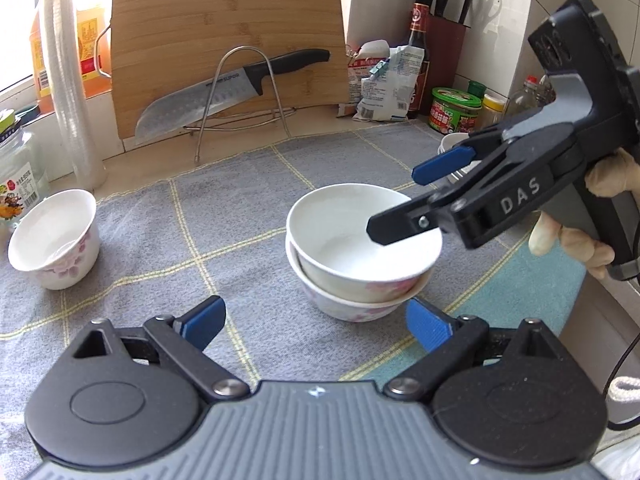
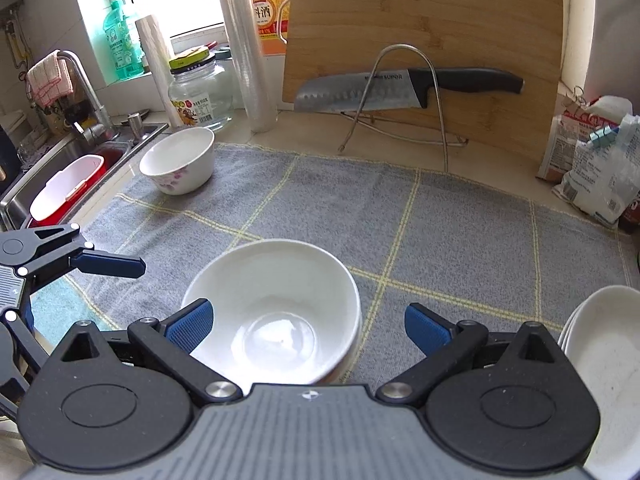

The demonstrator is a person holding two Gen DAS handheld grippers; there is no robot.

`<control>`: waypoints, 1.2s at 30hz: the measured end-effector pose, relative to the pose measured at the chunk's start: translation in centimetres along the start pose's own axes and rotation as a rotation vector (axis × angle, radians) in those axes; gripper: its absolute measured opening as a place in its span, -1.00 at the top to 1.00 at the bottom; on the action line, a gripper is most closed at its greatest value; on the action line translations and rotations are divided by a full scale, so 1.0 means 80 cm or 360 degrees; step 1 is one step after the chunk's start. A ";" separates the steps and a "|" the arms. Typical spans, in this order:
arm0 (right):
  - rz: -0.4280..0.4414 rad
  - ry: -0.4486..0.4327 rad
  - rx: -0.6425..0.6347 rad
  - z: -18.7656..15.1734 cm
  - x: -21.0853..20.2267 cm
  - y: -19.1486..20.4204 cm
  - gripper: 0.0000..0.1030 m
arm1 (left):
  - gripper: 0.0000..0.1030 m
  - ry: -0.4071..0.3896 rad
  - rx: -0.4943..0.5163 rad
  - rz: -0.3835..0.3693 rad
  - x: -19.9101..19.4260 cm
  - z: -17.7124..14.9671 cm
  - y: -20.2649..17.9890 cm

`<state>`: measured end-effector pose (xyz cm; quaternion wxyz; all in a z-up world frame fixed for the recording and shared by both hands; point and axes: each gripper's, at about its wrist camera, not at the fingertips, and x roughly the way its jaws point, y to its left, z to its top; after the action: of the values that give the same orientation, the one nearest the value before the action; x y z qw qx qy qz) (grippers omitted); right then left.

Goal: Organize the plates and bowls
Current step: 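Open the right tool and pull it back from the bowl stack, then grasp the rim of the floral white bowl near the sink with the right tool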

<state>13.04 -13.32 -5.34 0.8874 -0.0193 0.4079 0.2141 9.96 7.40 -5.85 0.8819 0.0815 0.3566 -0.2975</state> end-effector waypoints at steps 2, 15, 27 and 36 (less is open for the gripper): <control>0.0000 -0.0018 -0.0014 0.013 0.001 0.011 -1.00 | -0.88 0.0000 -0.0015 0.0028 -0.004 -0.005 0.014; 0.0098 0.0052 -0.0193 0.070 0.055 0.090 -1.00 | -0.88 -0.0069 -0.0311 0.0471 -0.020 -0.032 0.123; 0.0188 0.0123 -0.0331 0.121 0.108 0.136 -1.00 | -0.88 -0.0053 -0.0299 0.0652 0.012 -0.025 0.175; 0.0240 0.0157 -0.0380 0.168 0.166 0.155 -1.00 | -0.88 -0.0087 -0.0243 0.0680 0.044 -0.007 0.204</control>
<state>25.44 5.56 -4.35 0.8390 -0.1045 0.4230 0.3258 21.13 19.17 -9.75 0.9378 0.0801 0.3287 -0.0783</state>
